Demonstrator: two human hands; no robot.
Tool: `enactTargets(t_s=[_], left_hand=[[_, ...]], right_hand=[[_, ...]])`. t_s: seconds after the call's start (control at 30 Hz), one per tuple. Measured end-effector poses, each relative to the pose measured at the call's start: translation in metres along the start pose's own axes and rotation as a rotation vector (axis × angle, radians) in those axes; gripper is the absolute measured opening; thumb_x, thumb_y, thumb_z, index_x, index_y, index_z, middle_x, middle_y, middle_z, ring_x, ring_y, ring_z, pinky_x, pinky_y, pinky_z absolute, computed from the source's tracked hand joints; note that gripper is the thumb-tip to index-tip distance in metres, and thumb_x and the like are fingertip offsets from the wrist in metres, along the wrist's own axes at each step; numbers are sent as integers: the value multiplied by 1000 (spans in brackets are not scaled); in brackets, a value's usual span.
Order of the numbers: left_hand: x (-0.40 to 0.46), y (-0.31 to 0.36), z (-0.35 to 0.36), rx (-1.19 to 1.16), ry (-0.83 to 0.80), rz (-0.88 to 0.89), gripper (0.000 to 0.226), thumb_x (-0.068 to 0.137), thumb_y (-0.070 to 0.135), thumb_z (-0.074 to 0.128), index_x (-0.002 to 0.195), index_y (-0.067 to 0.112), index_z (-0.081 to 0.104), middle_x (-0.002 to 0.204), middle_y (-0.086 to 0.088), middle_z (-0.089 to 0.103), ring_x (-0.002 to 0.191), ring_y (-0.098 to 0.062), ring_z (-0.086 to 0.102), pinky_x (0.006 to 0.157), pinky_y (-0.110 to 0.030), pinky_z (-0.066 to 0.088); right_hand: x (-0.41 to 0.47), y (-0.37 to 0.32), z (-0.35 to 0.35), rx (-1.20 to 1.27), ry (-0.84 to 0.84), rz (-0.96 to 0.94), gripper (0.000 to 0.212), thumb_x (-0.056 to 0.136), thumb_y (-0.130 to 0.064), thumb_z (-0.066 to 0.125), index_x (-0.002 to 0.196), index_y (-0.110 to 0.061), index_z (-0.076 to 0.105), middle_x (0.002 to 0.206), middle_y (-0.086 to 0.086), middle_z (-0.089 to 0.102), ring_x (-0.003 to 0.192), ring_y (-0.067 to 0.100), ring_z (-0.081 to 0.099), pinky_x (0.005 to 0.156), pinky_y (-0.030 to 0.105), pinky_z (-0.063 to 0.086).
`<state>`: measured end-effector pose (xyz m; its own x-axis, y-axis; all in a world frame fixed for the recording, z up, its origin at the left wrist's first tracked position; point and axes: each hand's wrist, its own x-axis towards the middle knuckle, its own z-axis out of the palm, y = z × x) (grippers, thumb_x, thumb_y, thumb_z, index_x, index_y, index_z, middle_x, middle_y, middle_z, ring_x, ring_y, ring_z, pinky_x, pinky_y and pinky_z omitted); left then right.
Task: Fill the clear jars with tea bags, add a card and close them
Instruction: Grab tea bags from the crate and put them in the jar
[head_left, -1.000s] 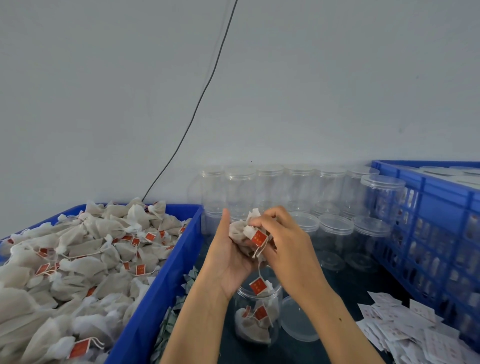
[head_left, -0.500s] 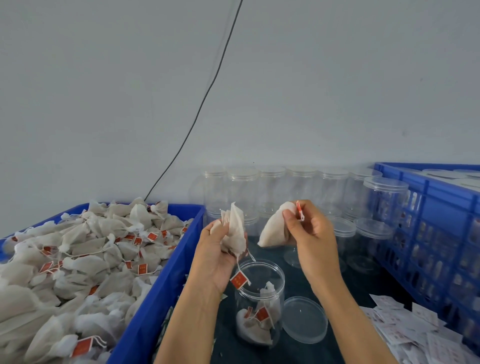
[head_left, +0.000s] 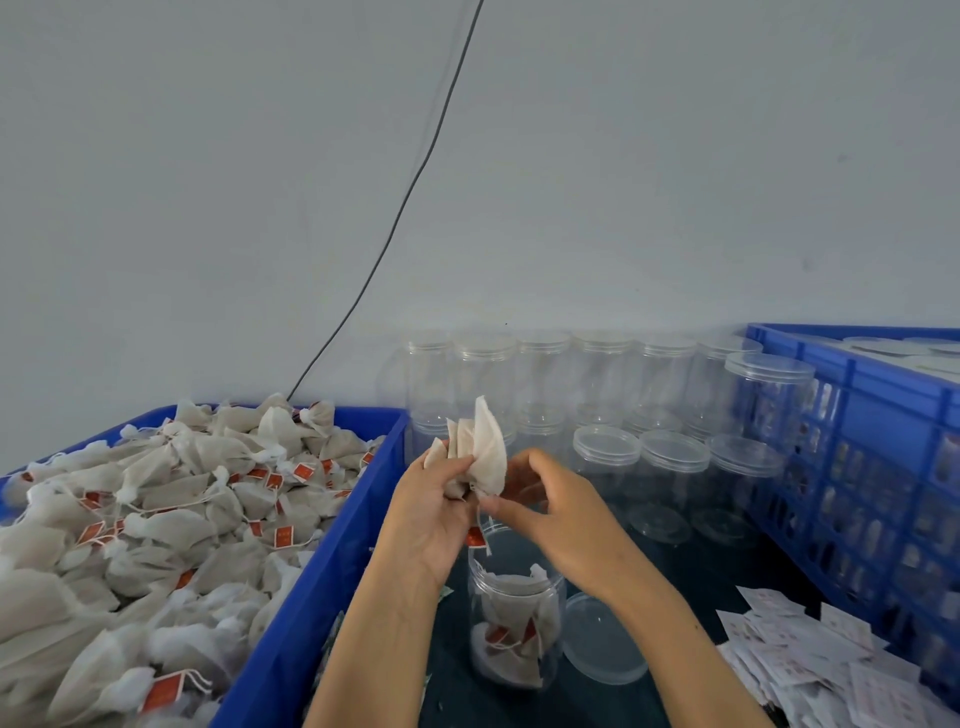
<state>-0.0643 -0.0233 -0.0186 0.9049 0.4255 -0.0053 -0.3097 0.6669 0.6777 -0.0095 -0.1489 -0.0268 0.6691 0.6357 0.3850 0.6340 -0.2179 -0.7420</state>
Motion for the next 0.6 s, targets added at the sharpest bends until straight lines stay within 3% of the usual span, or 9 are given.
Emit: enactTargets(t_s=[0.07,0.2,0.27,0.37,0.5,0.6], left_hand=[[-1,-4,2,60,1,7,31,88,-5,57,119,-2,56,109,-21,65,85,-26,68,51,-25,56],[0,-9,7,70,-34,31,34,84,-4,62,117,-6,59,106,-20,70,92,-25,71,75,-33,61],[0,-10,7,54,-43,45,32,86,0,61,117,-6,59,107,-19,71,95,-25,71,78,-33,60],[2,-8,4,60,10,92,30,89,5,60,118,-1,58,112,-18,69,97,-25,70,77,-34,60],[4,-5,-1,53,133,143,20,92,6,59,112,6,57,117,-15,63,99,-26,66,70,-34,59],[4,-2,-4,21,160,170,21,93,5,59,113,7,54,120,-17,59,102,-30,65,62,-31,60]], right_hand=[[0,0,7,-21,86,-21,26,85,-44,68,101,-37,50,98,-16,61,88,-2,60,75,17,49],[3,3,9,-89,254,-32,14,92,-27,63,102,-24,53,92,-8,63,79,7,63,70,25,55],[4,5,2,-98,285,-14,10,93,-17,60,102,-17,58,90,-5,65,75,12,65,69,35,57],[5,8,-11,-87,342,0,12,92,-15,61,103,-20,63,90,-8,67,77,6,63,70,27,56],[4,6,-23,25,423,-35,12,94,-14,59,95,-25,60,85,-10,64,72,0,64,57,12,50],[3,4,-25,52,432,-57,15,94,-15,58,88,-28,55,83,-11,62,73,2,62,61,16,51]])
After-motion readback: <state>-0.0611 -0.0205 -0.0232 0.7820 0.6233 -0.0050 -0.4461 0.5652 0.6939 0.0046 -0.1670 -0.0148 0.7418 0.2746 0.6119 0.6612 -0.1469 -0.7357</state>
